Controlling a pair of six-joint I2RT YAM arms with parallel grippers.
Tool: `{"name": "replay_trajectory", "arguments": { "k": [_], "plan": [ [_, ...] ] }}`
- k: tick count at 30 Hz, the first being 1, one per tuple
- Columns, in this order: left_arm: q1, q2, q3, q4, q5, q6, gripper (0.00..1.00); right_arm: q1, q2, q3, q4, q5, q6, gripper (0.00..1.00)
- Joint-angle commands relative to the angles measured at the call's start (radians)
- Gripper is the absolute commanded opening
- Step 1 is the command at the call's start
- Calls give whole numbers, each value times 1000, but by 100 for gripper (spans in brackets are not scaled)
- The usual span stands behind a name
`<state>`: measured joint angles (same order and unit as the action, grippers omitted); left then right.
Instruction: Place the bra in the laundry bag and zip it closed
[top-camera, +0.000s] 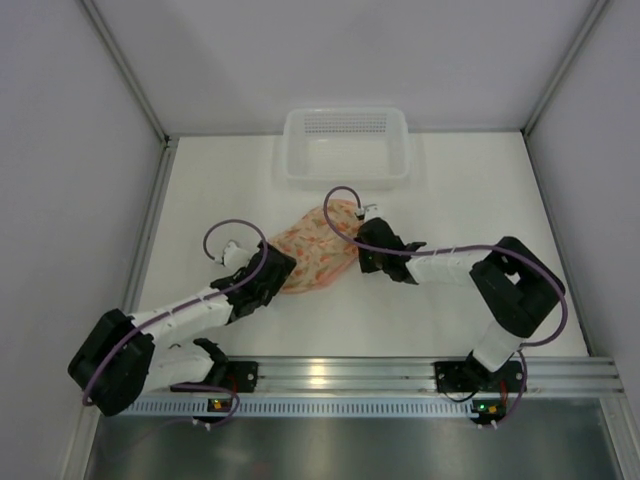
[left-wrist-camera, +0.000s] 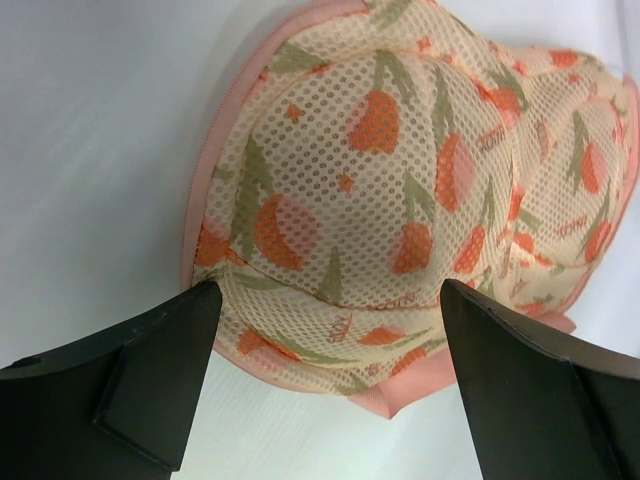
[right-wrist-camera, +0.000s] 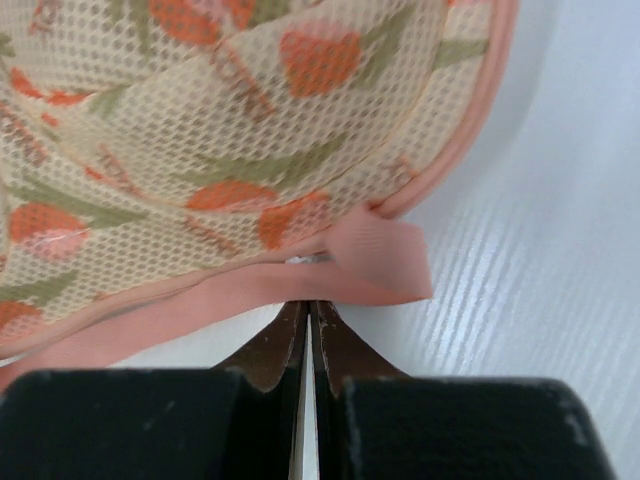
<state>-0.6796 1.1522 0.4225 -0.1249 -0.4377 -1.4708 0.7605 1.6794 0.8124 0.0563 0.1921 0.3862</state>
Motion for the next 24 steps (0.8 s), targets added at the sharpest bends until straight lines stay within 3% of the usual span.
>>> {"name": "replay_trajectory", "arguments": {
  "k": [1,14,24],
  "plan": [
    [40,-12,-19,-205,-87,84,98,-33,-33,-53,-90,96,-10,0],
    [189,4,24,-165,-67,277,99,-44,-159,-148,-65,83,13,0],
    [307,210,203,4,79,553,99,57,-253,-240,49,-60,37,0]
  ]
}}
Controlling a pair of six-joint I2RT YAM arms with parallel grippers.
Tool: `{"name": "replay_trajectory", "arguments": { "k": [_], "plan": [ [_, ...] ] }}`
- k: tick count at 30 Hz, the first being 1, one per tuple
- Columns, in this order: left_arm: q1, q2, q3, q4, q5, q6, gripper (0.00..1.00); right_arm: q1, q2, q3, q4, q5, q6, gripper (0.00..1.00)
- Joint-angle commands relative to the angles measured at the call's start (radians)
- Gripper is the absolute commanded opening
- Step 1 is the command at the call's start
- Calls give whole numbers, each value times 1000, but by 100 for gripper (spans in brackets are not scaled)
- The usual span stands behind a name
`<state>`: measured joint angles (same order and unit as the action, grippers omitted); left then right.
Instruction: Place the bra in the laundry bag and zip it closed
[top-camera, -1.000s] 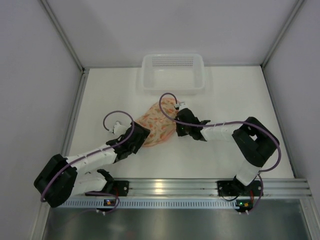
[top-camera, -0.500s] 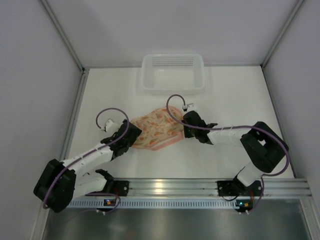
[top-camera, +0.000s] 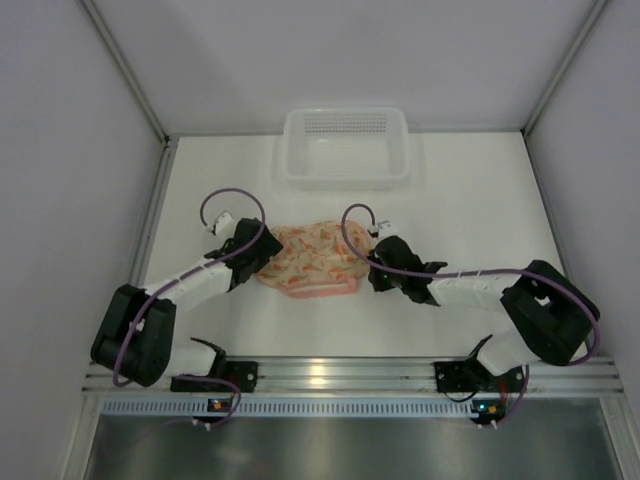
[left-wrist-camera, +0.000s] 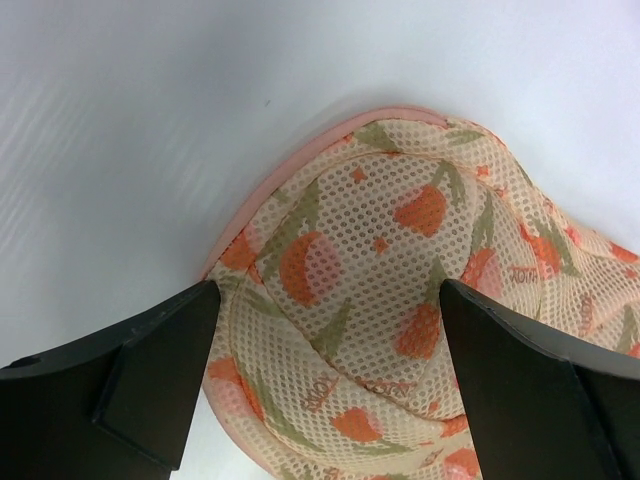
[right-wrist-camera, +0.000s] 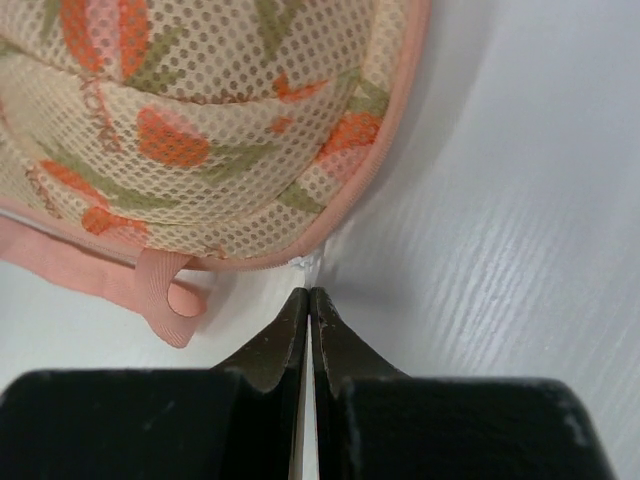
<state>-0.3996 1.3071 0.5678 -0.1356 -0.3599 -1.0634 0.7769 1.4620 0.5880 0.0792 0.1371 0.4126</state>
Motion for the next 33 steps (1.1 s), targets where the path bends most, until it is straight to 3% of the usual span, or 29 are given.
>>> {"name": "replay_trajectory", "arguments": {
  "k": [1,6,10,15,19,33],
  "plan": [
    [30,95,98,30,6,172,99,51,-28,-14,53,-10,17,0],
    [50,143,197,54,79,265,99,102,53,48,120,-59,49,0],
    [50,25,250,-22,131,287,99,116,142,133,100,-45,100,0],
    [19,-175,199,-79,134,203,98,128,228,210,149,-103,143,0],
    [-34,-236,123,-55,118,93,99,151,261,249,159,-123,157,0],
    [-215,-56,93,157,118,-116,98,209,262,254,168,-99,149,0]
  ]
}}
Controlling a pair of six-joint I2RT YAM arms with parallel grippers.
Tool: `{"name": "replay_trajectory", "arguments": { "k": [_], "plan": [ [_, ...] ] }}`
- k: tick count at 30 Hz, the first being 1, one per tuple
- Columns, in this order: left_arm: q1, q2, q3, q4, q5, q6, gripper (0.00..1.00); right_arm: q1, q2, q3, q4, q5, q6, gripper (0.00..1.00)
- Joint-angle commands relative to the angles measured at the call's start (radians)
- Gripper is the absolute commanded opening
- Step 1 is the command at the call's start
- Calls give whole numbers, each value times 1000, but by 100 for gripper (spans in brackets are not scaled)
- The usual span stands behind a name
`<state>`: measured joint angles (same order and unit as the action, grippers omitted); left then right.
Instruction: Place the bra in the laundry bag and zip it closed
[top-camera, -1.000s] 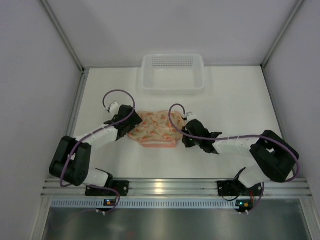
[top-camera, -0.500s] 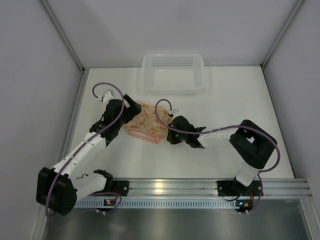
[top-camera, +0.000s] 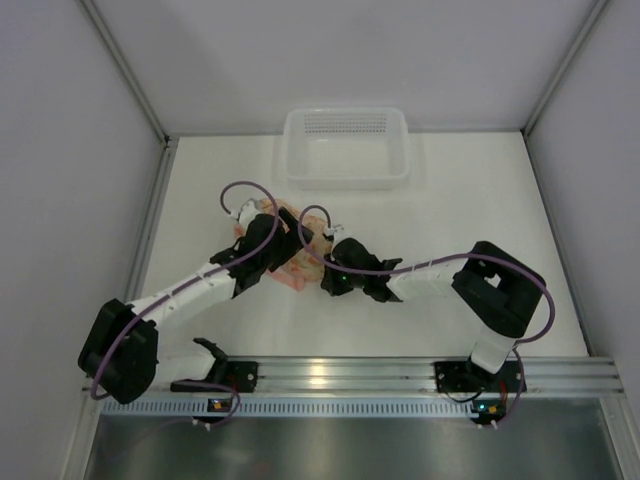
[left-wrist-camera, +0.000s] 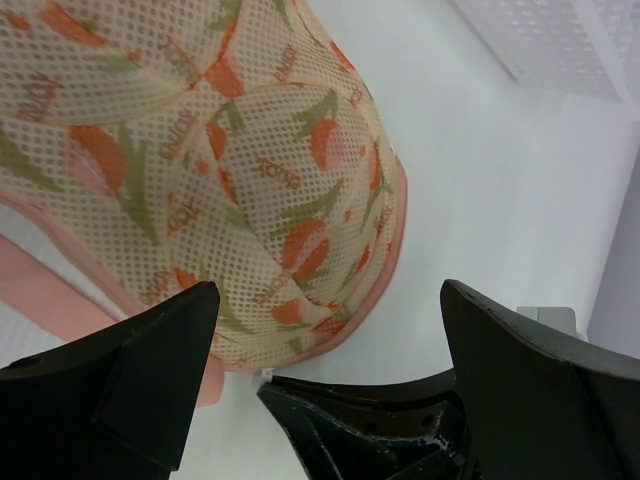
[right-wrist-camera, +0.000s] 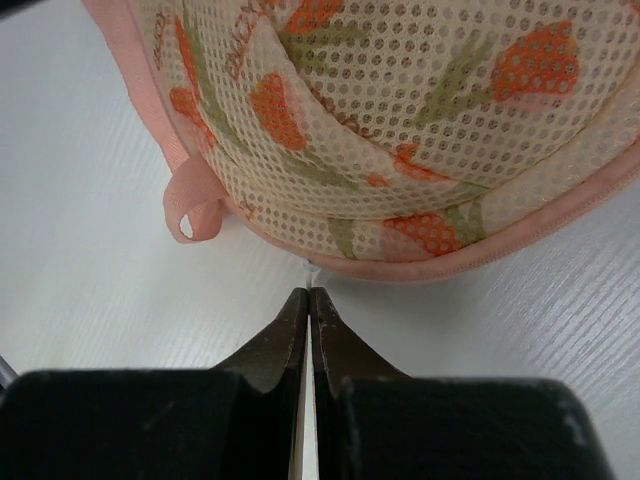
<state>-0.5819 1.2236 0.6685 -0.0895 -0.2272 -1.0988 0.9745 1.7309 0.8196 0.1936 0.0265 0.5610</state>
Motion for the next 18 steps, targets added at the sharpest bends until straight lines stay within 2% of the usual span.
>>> {"name": "replay_trajectory", "arguments": {
  "k": [1,9,14,18],
  "plan": [
    [-41,43,-7,117,-17,-96,98,12,-2,23,53,10,0,0],
    [-122,120,-46,140,-58,-245,99,12,-16,9,46,35,-1,0],
    [-145,137,-55,137,-90,-274,99,12,-11,13,40,43,-1,0],
    [-147,220,-82,102,-165,-299,99,13,-13,23,21,50,-13,0]
  ]
}}
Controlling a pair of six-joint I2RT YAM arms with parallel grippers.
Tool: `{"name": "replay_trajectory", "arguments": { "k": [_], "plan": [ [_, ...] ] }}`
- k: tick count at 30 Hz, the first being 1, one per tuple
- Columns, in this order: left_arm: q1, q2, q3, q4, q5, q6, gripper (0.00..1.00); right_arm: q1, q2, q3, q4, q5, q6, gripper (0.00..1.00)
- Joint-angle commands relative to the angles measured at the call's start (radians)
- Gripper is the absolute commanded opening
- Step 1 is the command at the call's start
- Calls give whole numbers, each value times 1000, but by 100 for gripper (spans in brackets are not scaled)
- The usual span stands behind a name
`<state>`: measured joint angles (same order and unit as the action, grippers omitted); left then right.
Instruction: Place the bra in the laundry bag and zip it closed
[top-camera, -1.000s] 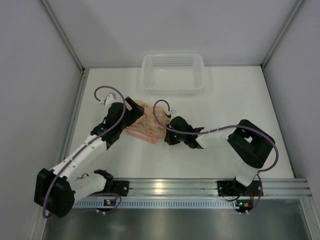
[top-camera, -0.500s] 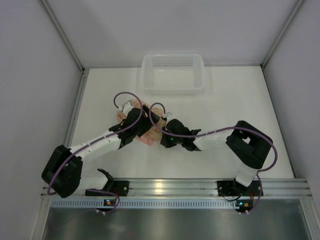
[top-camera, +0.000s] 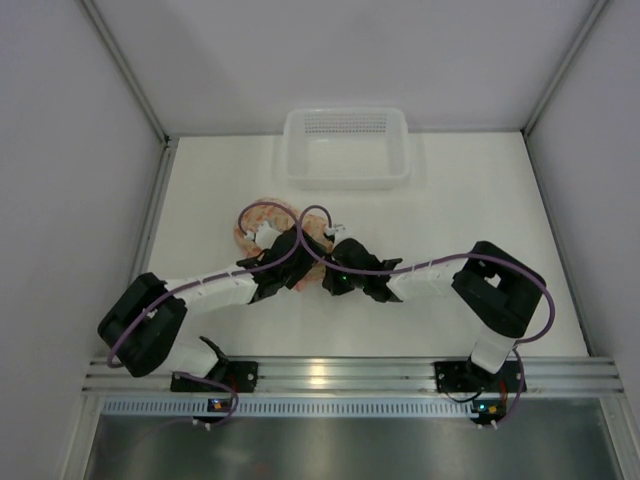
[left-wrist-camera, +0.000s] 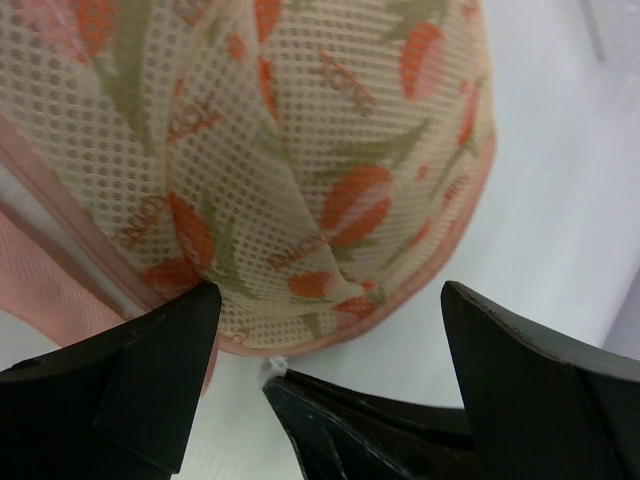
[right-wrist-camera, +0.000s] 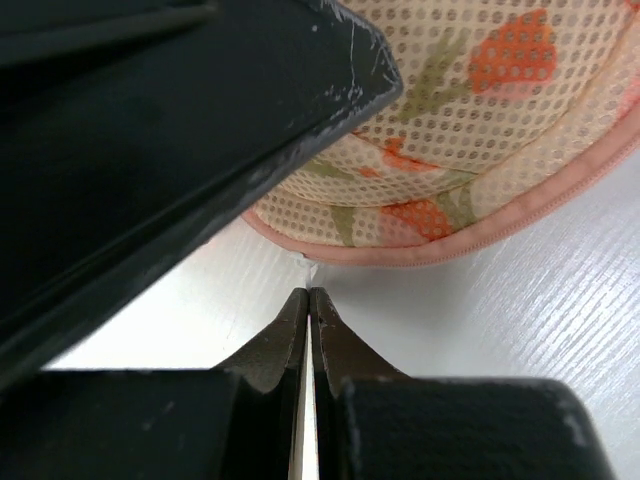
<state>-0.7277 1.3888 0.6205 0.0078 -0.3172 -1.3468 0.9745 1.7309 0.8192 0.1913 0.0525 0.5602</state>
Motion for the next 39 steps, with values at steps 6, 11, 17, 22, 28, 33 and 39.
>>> {"name": "replay_trajectory", "arguments": {
  "k": [6,11,17,22,28,33,39],
  "plan": [
    [5,133,-82,-3,-100,-100,98,7,-14,18,-46,98,-66,0],
    [13,96,-113,-43,-97,-91,98,-16,-33,-2,-56,164,-100,0],
    [48,-34,-180,-126,-123,-77,99,-92,-64,-2,-53,193,-157,0],
    [74,-94,-205,-167,-155,-65,99,-143,-67,24,-53,173,-230,0],
    [123,-102,-223,-161,-132,-12,98,-169,-59,43,-41,136,-339,0],
    [206,-112,-203,-151,-111,102,99,-177,-48,37,-21,106,-390,0],
    [294,-128,-102,-169,-71,333,99,-171,-71,57,-12,-72,-329,0]
  ]
}}
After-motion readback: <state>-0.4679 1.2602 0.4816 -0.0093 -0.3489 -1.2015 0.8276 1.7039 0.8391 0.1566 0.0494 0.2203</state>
